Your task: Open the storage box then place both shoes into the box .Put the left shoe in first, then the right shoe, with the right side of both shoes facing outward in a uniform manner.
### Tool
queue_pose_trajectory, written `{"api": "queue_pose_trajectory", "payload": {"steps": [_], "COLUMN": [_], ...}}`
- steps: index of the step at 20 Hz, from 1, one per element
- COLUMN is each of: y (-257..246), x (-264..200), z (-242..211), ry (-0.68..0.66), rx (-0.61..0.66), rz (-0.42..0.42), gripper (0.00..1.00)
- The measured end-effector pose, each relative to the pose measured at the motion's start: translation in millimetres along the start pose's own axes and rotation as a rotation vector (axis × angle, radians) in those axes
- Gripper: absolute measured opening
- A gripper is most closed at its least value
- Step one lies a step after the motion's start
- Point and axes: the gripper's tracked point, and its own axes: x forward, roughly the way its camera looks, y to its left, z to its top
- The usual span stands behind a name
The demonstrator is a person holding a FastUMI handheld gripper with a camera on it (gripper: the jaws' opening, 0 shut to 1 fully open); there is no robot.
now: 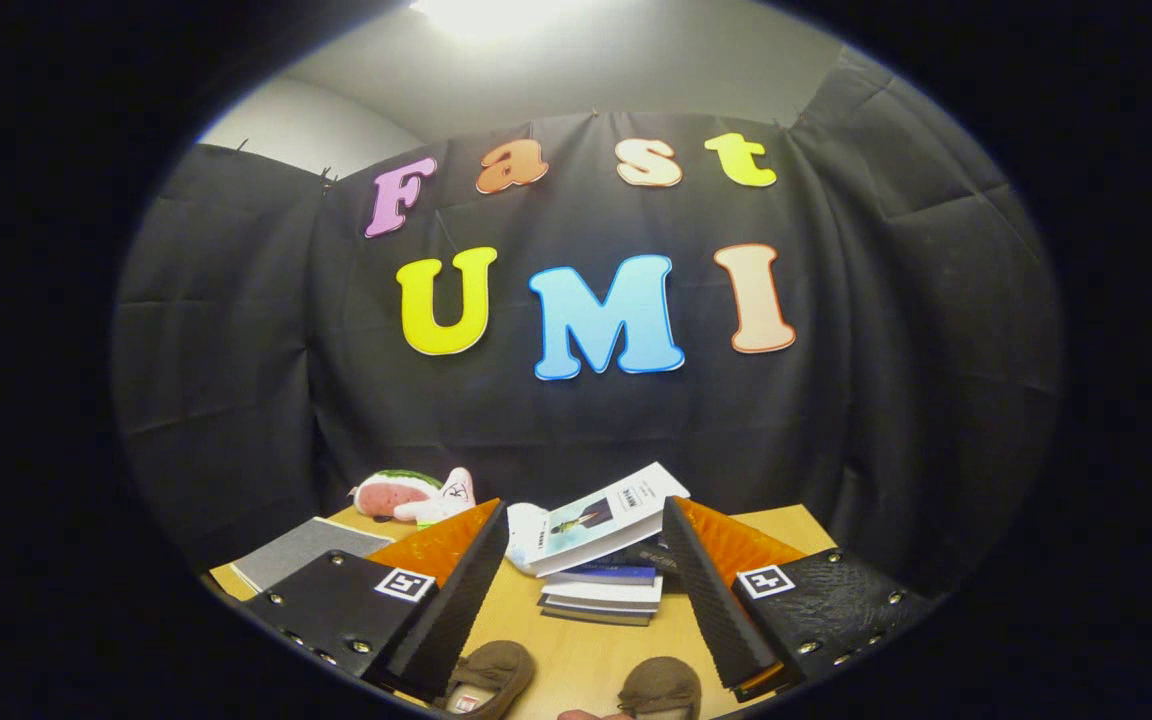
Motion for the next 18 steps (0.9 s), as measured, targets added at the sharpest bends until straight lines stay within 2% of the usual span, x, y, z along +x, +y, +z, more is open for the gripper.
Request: {"api": "queue_pose_trajectory", "payload": {"steps": [5, 11, 15, 18], "y": [32, 70, 109, 123], "x": [18, 36, 42, 50], "z": [-34, -64, -98, -122], "ry": [0.110, 0.185, 0.297, 0.374], "rx": [0.040, 0.054, 0.136, 0.181], "rz": [0.108, 0.200, 0.340, 0.377], "gripper": [0.94, 0.95, 0.96, 0.96]}}
